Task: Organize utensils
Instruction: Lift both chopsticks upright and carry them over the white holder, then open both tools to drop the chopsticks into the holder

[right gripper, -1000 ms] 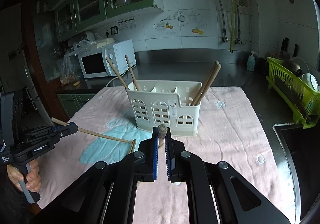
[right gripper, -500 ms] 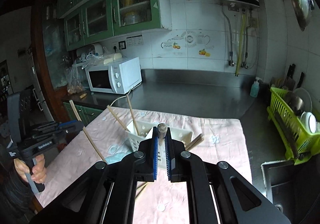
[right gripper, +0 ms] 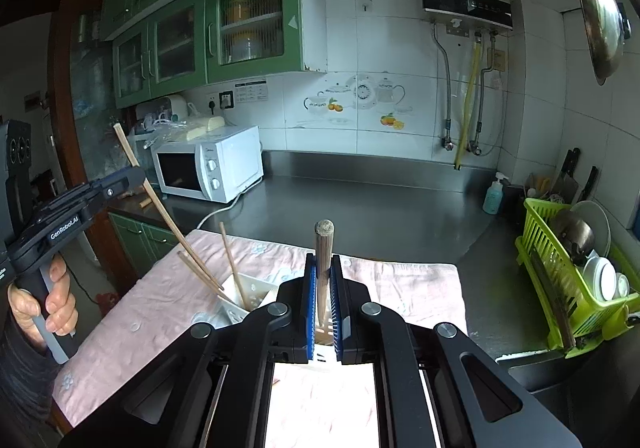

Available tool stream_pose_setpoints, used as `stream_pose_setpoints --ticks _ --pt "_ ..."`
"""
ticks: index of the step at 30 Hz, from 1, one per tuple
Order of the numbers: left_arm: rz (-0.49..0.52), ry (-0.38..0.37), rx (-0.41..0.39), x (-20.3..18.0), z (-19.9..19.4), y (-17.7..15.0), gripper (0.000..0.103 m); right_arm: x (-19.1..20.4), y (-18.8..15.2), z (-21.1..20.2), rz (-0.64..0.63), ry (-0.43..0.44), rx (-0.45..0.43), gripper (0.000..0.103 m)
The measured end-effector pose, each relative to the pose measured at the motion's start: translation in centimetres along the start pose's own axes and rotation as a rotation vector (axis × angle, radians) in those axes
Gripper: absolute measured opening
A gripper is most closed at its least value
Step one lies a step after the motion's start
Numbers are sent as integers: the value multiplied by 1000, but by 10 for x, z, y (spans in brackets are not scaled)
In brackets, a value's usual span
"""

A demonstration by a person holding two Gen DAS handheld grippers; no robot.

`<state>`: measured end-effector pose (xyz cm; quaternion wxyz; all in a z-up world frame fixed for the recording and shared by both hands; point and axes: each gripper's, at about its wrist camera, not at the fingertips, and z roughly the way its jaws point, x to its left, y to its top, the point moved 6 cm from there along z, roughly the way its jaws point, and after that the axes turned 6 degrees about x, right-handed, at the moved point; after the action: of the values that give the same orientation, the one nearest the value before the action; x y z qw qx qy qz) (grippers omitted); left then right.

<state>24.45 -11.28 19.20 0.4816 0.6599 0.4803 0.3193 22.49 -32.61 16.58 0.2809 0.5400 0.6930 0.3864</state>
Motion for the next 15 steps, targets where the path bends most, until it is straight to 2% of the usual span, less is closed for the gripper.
stream_pose_setpoints --ticks 6,15 --pt "-19 34 43 9 38 -1 5 -5 -2 38 3 6 71 7" --pt "-46 30 154 26 77 -24 5 -9 -24 84 28 27 161 9"
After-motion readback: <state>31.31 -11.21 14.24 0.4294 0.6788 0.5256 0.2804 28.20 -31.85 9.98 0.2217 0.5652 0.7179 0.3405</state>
